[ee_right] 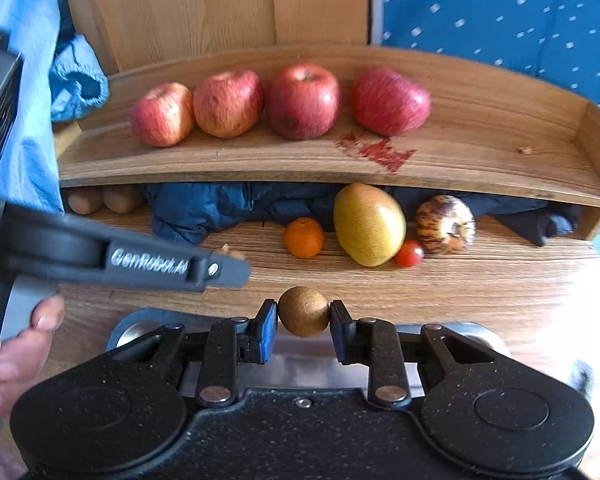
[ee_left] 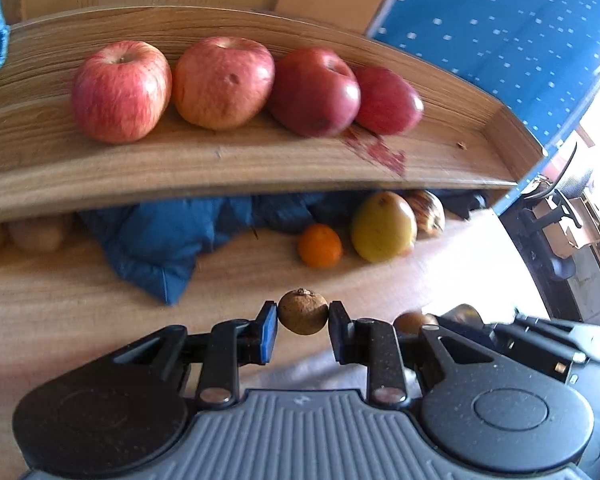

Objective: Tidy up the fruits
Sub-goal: 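Carry both held kiwis to the steel tray and open both tools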

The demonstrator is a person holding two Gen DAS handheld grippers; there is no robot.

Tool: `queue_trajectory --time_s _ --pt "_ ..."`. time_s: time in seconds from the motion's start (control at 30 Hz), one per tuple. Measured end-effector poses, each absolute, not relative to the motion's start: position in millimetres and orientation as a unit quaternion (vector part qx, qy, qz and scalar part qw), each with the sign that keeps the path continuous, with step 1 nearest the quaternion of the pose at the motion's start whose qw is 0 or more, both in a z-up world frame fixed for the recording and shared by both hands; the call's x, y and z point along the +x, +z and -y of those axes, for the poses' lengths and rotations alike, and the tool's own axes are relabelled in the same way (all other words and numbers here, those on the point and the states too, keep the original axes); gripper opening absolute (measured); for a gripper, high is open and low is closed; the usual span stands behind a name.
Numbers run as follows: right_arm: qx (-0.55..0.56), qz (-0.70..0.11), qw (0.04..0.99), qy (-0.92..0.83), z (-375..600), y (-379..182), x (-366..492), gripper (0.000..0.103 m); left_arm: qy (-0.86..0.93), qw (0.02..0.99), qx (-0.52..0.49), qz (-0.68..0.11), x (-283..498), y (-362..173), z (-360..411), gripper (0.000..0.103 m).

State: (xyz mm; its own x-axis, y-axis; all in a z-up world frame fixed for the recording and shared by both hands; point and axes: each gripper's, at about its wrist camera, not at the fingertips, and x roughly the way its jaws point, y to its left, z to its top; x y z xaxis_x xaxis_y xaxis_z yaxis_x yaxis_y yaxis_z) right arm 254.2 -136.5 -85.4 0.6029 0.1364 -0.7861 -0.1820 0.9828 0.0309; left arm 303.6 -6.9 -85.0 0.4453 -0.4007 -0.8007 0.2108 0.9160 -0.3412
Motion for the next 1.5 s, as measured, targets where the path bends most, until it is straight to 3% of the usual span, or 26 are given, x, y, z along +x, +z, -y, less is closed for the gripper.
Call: queue_trajectory --time_s 0.67,1.5 --pt "0.005 -0.436 0.894 0.103 198.1 -71.3 155.0 0.03 -0.163 0.825 -0.101 -0.531 207.7 -82.6 24.7 0.03" --pt "-0.005 -0.475 0.862 0.178 182.6 -91.9 100.2 0.031 -0.117 0.812 -0.111 -0.562 133.5 -94.8 16.4 0.03"
